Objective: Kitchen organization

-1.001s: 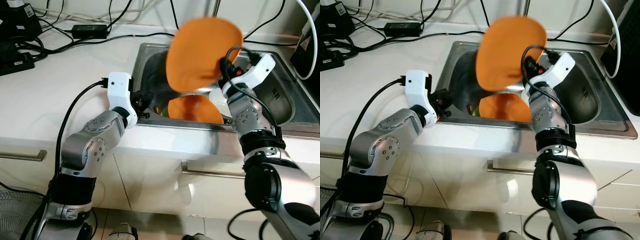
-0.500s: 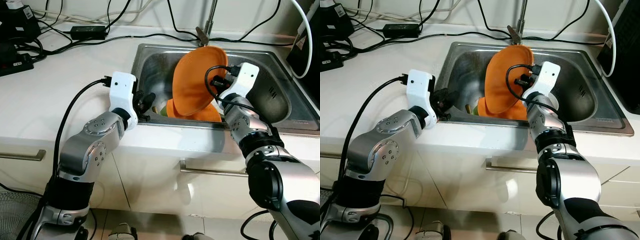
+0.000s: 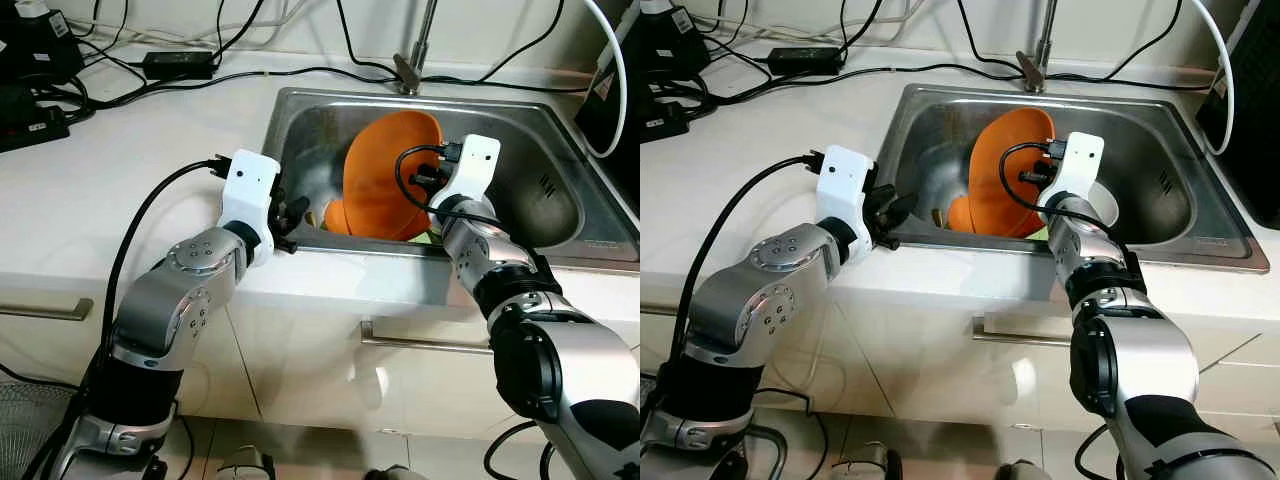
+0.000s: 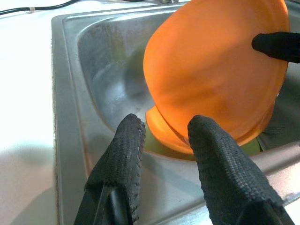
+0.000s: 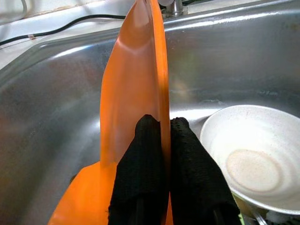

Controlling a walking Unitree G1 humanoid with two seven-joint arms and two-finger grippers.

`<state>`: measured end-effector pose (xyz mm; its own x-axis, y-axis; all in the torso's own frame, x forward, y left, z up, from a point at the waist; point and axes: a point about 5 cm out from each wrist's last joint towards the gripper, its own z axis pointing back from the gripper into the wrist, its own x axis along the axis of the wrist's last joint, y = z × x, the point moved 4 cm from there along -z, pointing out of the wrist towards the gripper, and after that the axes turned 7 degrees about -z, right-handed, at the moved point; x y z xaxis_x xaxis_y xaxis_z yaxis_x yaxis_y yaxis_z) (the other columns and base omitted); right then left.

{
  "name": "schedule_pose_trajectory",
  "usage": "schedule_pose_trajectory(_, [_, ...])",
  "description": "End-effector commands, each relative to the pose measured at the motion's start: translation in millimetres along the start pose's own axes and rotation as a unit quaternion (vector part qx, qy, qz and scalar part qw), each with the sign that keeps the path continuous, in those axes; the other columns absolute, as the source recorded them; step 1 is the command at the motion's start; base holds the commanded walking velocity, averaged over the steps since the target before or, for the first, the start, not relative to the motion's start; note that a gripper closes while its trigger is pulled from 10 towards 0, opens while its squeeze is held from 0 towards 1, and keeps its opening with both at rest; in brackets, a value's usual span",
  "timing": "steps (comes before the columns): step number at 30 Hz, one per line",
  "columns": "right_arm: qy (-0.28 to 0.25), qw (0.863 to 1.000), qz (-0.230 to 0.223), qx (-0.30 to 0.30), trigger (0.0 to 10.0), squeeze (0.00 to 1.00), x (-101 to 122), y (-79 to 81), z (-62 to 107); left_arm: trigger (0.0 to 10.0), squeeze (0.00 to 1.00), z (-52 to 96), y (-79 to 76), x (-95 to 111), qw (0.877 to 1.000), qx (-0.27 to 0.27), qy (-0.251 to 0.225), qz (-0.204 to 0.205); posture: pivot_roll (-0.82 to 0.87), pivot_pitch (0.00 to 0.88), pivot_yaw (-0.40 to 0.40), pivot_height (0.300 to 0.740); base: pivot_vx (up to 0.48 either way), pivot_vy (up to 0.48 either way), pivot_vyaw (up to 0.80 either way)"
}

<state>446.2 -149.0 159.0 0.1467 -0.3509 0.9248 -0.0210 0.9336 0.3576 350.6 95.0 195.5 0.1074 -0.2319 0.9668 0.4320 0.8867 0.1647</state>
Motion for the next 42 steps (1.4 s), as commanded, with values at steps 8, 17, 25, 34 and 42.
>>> schedule_pose_trajectory(8, [0.016,1.000,-0.005,0.003,10.0,0.94,-7.9,3.7,0.0,10.0,0.00,2.6,-2.9,-4.6,1.000,-0.004,0.014,-0.012,0.11,0.077,-0.028,0.718,0.000,0.000,0.00])
schedule_pose_trajectory(17, [0.025,1.000,-0.008,-0.008,10.0,0.00,-16.8,-0.4,1.9,10.0,0.00,2.3,-5.9,-5.4,1.000,-0.008,0.016,-0.013,0.11,0.078,-0.024,0.718,0.000,0.000,0.00])
schedule_pose_trajectory(25, [0.012,1.000,-0.019,-0.002,10.0,0.00,-13.0,0.5,1.9,10.0,0.00,2.1,-5.7,-5.4,1.000,-0.008,0.016,-0.015,0.11,0.078,-0.019,0.718,0.000,0.000,0.00])
schedule_pose_trajectory(34, [-0.104,0.992,0.020,0.075,10.0,0.00,21.6,28.1,5.7,10.0,0.00,-0.5,19.0,9.4,0.995,0.080,-0.059,-0.014,0.08,0.068,-0.015,0.718,0.000,0.000,0.00])
schedule_pose_trajectory(42, [-0.196,0.972,0.045,0.120,10.0,0.00,34.8,44.7,23.4,10.0,0.00,3.4,44.9,17.2,0.977,0.178,-0.120,-0.014,0.05,0.056,-0.010,0.718,0.000,0.000,0.00])
